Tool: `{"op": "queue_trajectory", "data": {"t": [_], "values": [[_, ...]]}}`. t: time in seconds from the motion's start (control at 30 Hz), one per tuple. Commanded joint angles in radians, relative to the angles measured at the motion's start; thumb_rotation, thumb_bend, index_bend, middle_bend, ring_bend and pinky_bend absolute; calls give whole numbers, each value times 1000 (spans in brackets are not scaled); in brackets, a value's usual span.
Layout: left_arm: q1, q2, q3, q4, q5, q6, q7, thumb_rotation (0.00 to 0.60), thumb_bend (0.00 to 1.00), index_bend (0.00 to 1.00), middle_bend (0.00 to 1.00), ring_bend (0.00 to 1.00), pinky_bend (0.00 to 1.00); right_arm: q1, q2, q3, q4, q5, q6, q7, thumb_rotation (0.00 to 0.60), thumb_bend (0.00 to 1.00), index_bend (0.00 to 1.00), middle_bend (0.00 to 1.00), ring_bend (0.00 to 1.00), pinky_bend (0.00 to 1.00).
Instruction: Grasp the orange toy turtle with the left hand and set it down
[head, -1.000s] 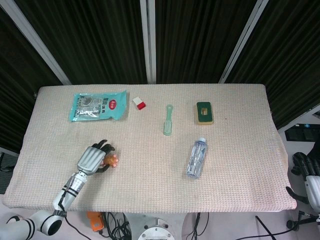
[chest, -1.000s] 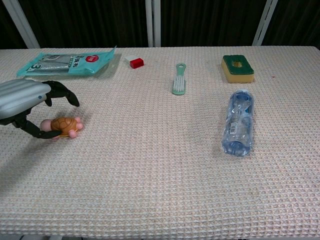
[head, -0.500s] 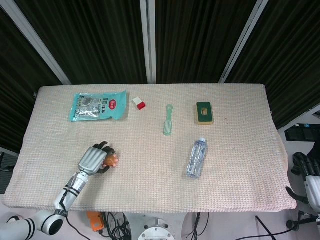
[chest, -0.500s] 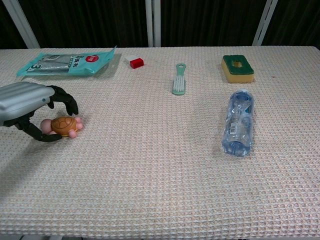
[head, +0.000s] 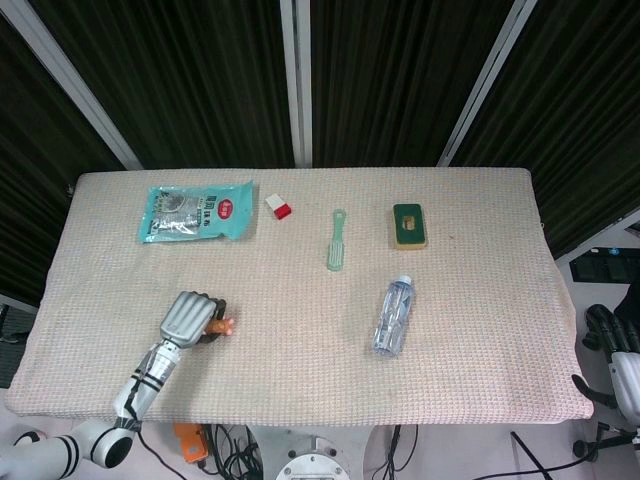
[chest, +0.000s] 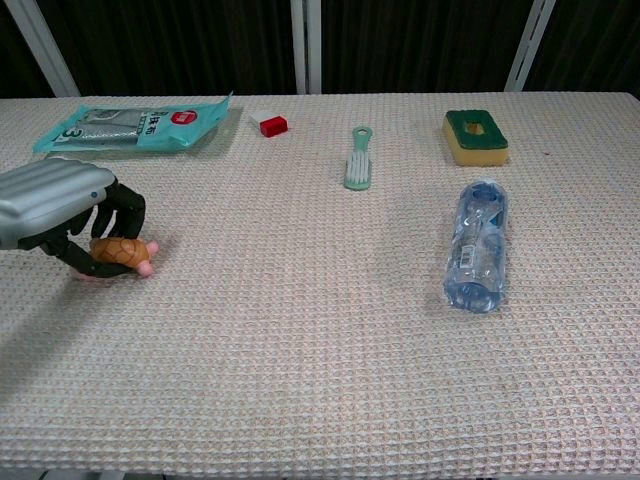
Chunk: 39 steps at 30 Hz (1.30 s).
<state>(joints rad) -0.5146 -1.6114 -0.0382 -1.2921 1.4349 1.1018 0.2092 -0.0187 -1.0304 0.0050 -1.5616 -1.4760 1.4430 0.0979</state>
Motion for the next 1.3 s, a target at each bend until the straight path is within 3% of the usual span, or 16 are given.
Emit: {"op": "queue_trajectory", "data": {"t": [0.03, 0.2, 0.27, 0.4, 0.5, 0.6, 0.8, 1.03, 1.3], "values": [[-1, 0, -1, 0, -7, -7, 0, 600, 324, 826, 805, 617, 664, -1, 1, 1, -1, 0, 2, 0, 600, 140, 0, 6, 0, 0], [0, 3, -6, -11, -16, -10, -12, 600, 321, 834, 816, 626, 672, -1, 2, 1, -1, 0, 2, 1, 600, 140, 0, 6, 0, 0], [0, 12, -5, -21, -17, -15, -32, 600, 304, 791, 790, 593, 659, -1, 2, 1, -1, 0, 3, 2, 600, 140, 0, 6, 0, 0], [-4, 41, 8, -39, 8, -16, -45, 600, 185, 422, 481, 296, 487, -1, 3, 2, -1, 0, 3, 3, 600, 140, 0, 6, 0, 0], [-3, 59, 11, -59, 11, -15, -37, 600, 171, 305, 289, 130, 343, -1, 4, 2, -3, -1, 4, 2, 600, 140, 0, 6, 0, 0], [-4, 80, 17, -89, 3, -28, -15, 600, 171, 287, 249, 105, 308, -2, 4, 1, -4, -3, 6, 1, 600, 140, 0, 6, 0, 0], [-6, 108, 15, -149, -41, -58, 43, 600, 179, 321, 278, 117, 333, -1, 3, 0, -7, -6, 6, -4, 600, 139, 0, 7, 0, 0], [-1, 84, -1, -129, -21, -12, 23, 600, 258, 428, 371, 224, 416, 0, 2, 0, -7, -1, 0, -7, 600, 140, 0, 7, 0, 0], [-12, 61, 8, -85, -11, -35, -7, 600, 263, 451, 393, 250, 437, 2, -3, 1, -4, 8, -7, -10, 600, 140, 0, 7, 0, 0]]}}
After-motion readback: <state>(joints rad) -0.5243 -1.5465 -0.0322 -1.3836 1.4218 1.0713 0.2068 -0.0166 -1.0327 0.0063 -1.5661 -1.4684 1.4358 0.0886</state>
